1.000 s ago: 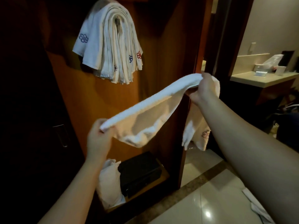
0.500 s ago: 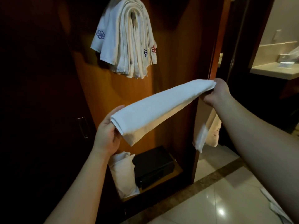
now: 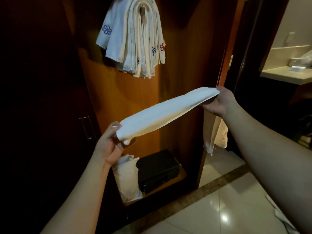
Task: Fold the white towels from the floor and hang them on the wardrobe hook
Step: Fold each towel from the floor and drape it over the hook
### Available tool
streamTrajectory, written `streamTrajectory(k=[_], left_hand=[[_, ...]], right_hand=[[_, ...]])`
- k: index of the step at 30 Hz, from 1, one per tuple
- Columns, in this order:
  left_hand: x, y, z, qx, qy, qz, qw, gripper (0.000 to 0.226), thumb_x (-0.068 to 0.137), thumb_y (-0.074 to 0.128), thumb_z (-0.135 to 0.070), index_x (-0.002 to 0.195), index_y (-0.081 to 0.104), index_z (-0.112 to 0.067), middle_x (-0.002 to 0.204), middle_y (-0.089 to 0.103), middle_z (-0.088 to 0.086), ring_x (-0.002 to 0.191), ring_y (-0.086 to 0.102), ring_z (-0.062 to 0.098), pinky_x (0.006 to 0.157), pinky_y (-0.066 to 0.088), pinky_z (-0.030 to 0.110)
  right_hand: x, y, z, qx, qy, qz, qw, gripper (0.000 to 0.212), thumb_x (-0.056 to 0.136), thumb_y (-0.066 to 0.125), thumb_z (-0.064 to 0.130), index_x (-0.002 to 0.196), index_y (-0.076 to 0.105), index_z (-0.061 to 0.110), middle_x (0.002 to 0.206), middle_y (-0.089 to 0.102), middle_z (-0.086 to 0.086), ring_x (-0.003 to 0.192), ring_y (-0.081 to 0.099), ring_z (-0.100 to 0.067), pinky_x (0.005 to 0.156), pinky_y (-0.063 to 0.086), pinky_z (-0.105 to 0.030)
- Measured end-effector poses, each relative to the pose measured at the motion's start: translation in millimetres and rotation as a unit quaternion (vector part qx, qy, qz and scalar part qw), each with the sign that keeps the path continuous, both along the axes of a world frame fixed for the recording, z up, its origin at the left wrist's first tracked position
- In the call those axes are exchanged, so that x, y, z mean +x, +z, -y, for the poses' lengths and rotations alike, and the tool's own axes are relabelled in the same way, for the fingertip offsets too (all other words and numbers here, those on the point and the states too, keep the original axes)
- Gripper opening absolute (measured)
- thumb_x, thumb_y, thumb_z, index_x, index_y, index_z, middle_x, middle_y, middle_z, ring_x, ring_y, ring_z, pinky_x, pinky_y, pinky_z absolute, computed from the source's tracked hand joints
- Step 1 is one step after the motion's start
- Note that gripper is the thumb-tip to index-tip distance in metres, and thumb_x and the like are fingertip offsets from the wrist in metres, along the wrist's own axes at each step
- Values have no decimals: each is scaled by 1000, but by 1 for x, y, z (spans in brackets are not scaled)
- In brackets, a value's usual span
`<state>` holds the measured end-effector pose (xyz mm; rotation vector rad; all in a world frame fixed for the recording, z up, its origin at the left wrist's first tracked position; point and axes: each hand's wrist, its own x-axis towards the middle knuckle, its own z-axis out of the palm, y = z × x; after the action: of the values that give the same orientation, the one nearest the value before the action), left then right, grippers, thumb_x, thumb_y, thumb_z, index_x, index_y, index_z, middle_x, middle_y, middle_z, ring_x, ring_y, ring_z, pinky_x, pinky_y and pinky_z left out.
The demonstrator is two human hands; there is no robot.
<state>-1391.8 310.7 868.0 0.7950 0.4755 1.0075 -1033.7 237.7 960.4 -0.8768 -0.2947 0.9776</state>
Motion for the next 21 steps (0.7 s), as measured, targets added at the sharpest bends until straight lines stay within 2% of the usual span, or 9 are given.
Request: streamTrajectory(k=[3, 5, 7, 9, 12, 16, 18, 19, 21], left_hand=[[2, -13, -9, -58, 9, -14, 998, 33, 78, 61, 1, 102, 67, -19, 132, 54, 20, 102, 69, 36, 56, 59, 31], [11, -21, -9, -92, 35, -43, 994, 38, 86, 52, 7, 111, 64, -19, 127, 56, 22, 90, 69, 31, 50, 56, 28], [24, -30, -10, -136, 61, -76, 986, 41, 94, 44, 8, 118, 61, -21, 124, 54, 24, 92, 62, 31, 47, 53, 26], [39, -38, -10, -178, 63, -85, 978, 47, 95, 42, 9, 129, 57, -19, 123, 54, 25, 93, 58, 31, 46, 50, 24], [58, -46, -8, -203, 38, -104, 973, 48, 94, 41, 13, 134, 55, -11, 117, 59, 23, 88, 58, 28, 47, 51, 24], [71, -51, -6, -201, 16, -116, 973, 51, 92, 51, 15, 138, 48, -6, 114, 62, 24, 93, 65, 31, 60, 60, 33], [75, -48, -6, -150, 20, -205, 967, 57, 89, 61, 7, 142, 44, -9, 115, 63, 19, 97, 67, 31, 68, 60, 40], [78, -44, -5, -113, 39, -267, 956, 59, 90, 66, -1, 143, 43, -14, 119, 63, 15, 102, 66, 31, 78, 59, 46], [80, -28, 1, -31, 142, -341, 929, 47, 94, 65, -23, 138, 48, -26, 126, 61, 5, 112, 61, 27, 96, 51, 54]], right_hand=[[-1, 7, -4, 20, 1, -23, 1000, 47, 110, 32, 34, 144, 40, 2, 131, 62, -24, 116, 65, -40, 90, 56, -59], [-6, 15, -10, 40, -3, -56, 998, 49, 109, 33, 34, 147, 36, 2, 135, 59, -27, 118, 63, -42, 91, 55, -61], [-15, 23, -15, 61, -2, -83, 995, 50, 110, 32, 33, 149, 33, 3, 137, 56, -29, 120, 61, -45, 94, 52, -63], [-25, 32, -21, 79, -7, -91, 993, 51, 110, 31, 33, 151, 31, 3, 137, 55, -29, 118, 62, -45, 86, 56, -62], [-41, 43, -27, 105, -8, -88, 991, 51, 110, 32, 33, 149, 34, 0, 128, 58, -30, 102, 67, -44, 61, 59, -56], [-57, 57, -31, 127, -1, -76, 989, 45, 108, 38, 31, 141, 43, 1, 124, 62, -28, 103, 67, -43, 63, 59, -55], [-63, 63, -31, 133, 5, -54, 990, 42, 107, 40, 31, 136, 47, 1, 124, 63, -28, 107, 66, -43, 67, 60, -55], [-67, 67, -31, 135, 10, -39, 990, 40, 107, 41, 31, 132, 49, 2, 124, 63, -27, 109, 66, -43, 69, 60, -55], [-75, 75, -31, 139, 19, -14, 990, 36, 106, 44, 31, 129, 49, 3, 125, 63, -27, 111, 64, -43, 76, 58, -59]])
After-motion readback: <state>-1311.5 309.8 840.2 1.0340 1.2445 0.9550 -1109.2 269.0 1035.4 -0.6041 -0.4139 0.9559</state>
